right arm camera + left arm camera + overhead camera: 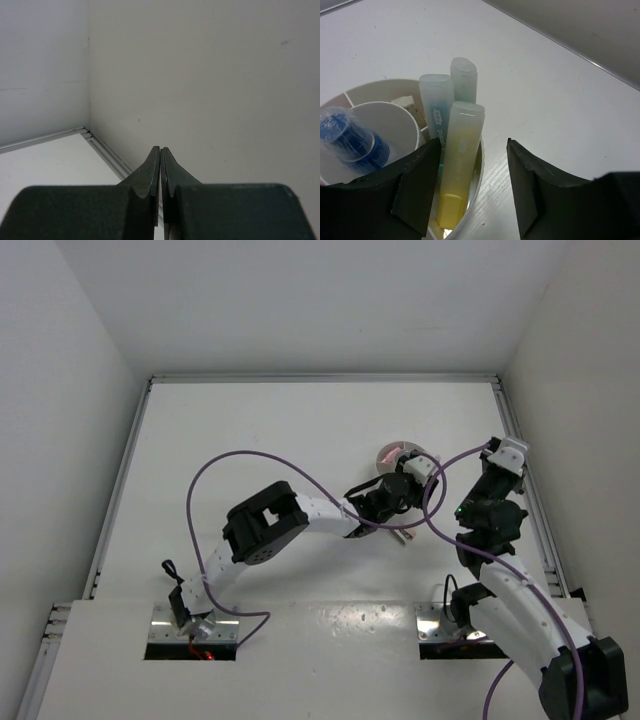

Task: Sort the stationery into containers
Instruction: Place the pen in the storage box.

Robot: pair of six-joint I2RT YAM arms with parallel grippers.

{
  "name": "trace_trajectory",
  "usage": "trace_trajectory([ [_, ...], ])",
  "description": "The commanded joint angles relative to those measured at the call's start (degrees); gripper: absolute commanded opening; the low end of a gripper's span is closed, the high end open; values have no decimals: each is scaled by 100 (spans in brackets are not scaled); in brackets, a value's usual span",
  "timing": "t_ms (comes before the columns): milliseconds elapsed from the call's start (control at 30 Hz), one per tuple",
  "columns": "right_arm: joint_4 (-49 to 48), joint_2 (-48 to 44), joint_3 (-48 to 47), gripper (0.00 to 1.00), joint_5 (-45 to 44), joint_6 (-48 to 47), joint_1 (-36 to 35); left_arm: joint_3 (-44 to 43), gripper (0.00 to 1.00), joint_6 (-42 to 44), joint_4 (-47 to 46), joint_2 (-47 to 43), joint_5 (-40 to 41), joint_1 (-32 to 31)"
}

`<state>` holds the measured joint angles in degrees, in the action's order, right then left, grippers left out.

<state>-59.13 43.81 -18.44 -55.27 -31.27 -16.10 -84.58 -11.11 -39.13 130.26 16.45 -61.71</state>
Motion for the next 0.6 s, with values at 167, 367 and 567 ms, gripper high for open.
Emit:
trace_trajectory([
  [167,-309,-57,33,0,69,59,1,117,61,-101,829,-88,298,1],
  [367,-309,-57,33,0,69,59,1,169,63,-41,829,-298,298,-51],
  [567,-309,-57,33,0,69,59,1,169,68,153,829,-492,350,-51],
])
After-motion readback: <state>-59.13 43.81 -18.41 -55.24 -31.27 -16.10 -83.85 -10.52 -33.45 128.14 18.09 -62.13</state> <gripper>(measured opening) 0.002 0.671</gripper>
